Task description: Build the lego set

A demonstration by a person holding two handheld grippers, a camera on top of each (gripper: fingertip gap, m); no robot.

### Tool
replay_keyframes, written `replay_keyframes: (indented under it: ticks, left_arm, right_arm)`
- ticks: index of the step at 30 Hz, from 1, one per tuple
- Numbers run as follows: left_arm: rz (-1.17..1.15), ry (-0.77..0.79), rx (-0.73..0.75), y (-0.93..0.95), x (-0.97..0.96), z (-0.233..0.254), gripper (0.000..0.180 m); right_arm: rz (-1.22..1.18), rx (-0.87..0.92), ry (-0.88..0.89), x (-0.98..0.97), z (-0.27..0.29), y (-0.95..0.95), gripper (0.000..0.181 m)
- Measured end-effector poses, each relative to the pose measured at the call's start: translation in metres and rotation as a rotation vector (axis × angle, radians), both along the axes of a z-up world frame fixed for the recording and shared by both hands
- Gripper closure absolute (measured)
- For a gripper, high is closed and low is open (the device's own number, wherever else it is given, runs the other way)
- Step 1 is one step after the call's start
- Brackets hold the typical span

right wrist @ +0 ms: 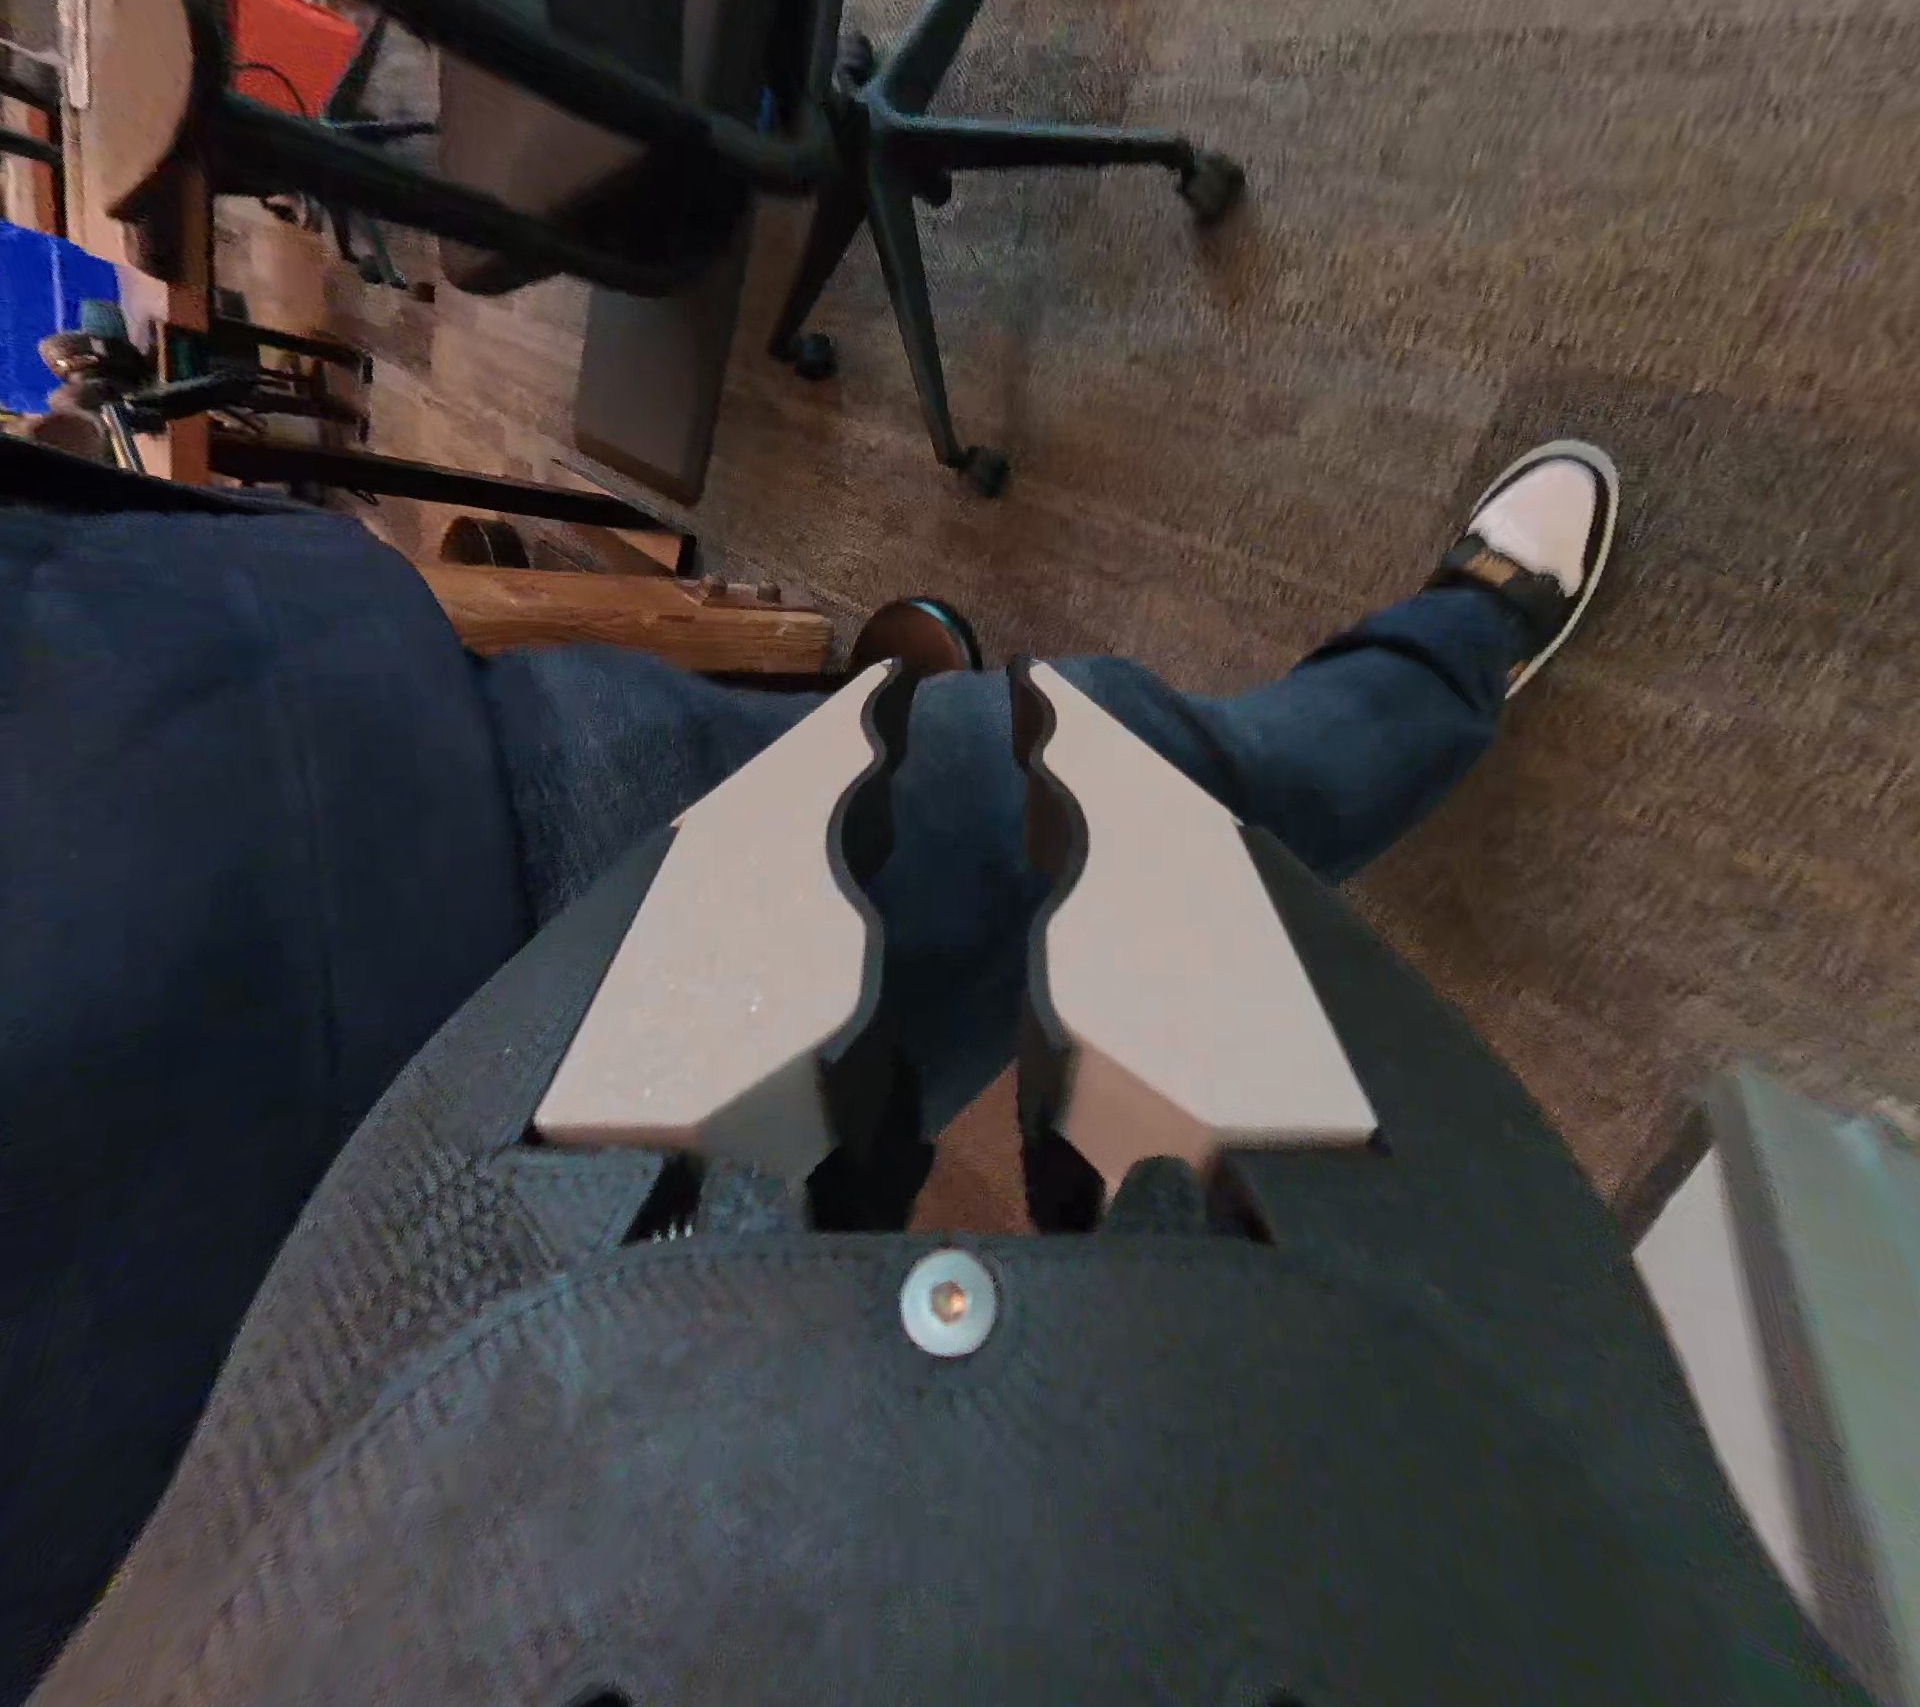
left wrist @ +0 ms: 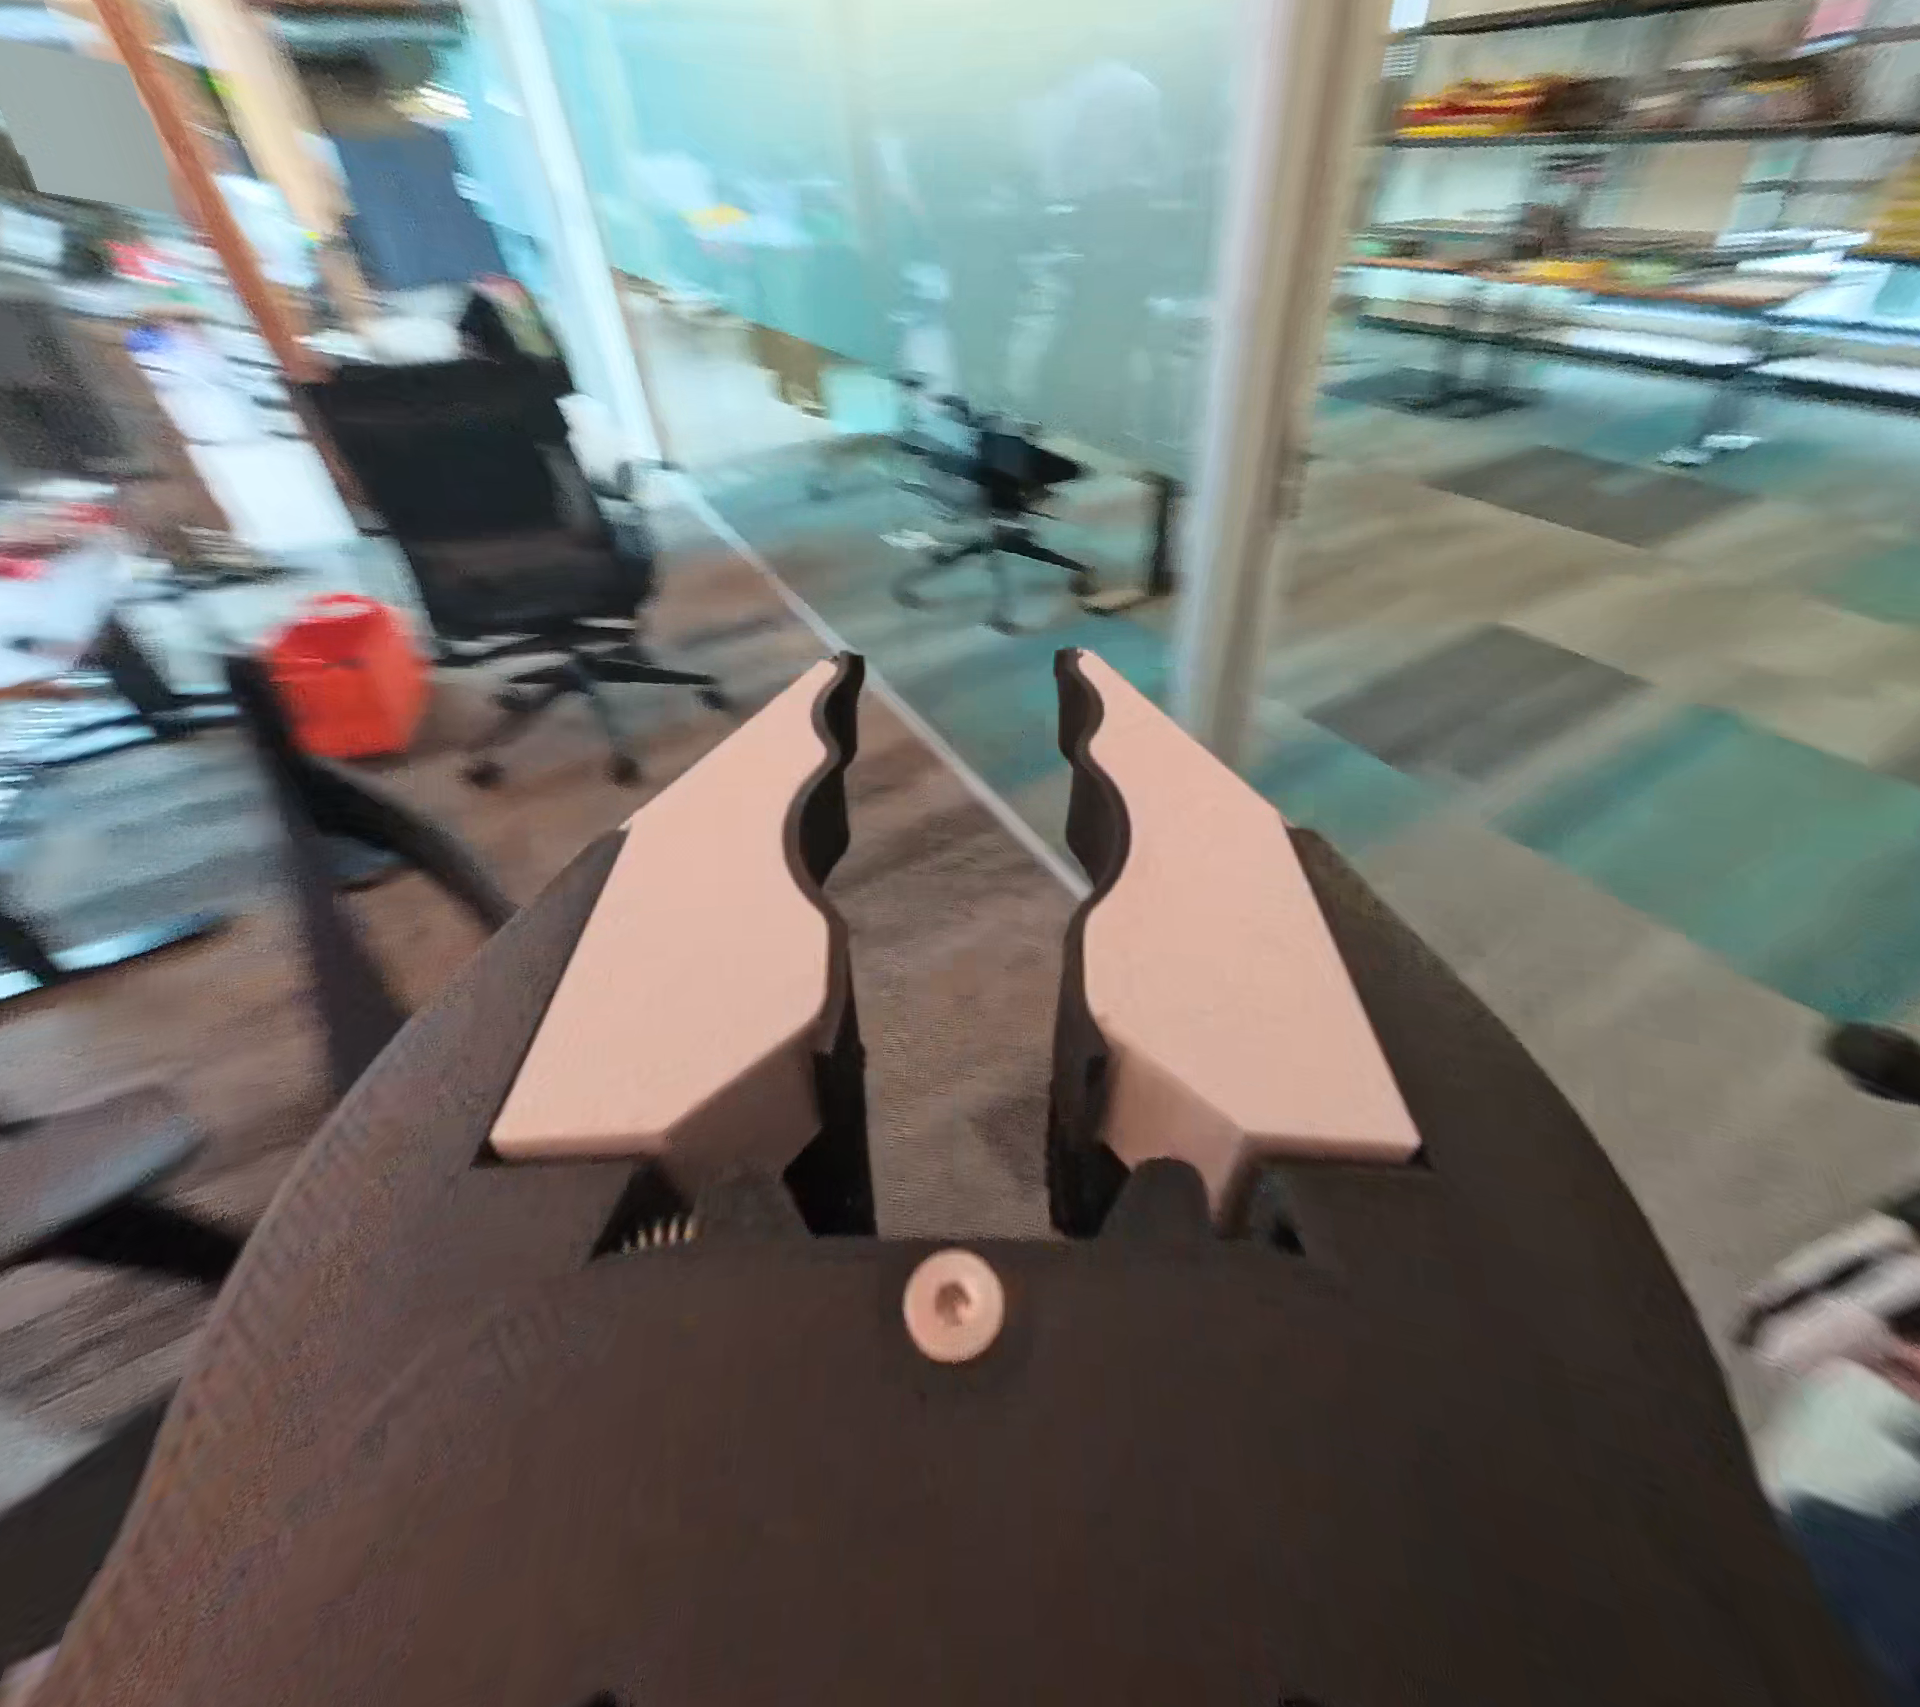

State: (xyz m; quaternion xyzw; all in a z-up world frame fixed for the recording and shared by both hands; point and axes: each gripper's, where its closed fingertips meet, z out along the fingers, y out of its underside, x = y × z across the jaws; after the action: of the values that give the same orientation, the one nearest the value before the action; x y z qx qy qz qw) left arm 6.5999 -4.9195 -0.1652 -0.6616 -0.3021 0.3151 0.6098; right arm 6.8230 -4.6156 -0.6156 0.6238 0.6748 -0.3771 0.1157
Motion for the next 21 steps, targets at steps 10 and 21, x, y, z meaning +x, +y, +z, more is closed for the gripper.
replay_keyframes:
  ticks: [10, 21]
  left_arm:
    - [0.512, -0.219, -0.18, -0.12, -0.189, 0.002, 0.116]
    - [0.462, -0.507, -0.062, -0.156, -0.348, -0.088, 0.108]
  right_arm:
    - [0.331, 0.093, 0.207, -0.322, 0.062, 0.077, 0.16]
    - [0.568, -0.018, 0.305, -0.524, 0.093, -0.081, 0.159]
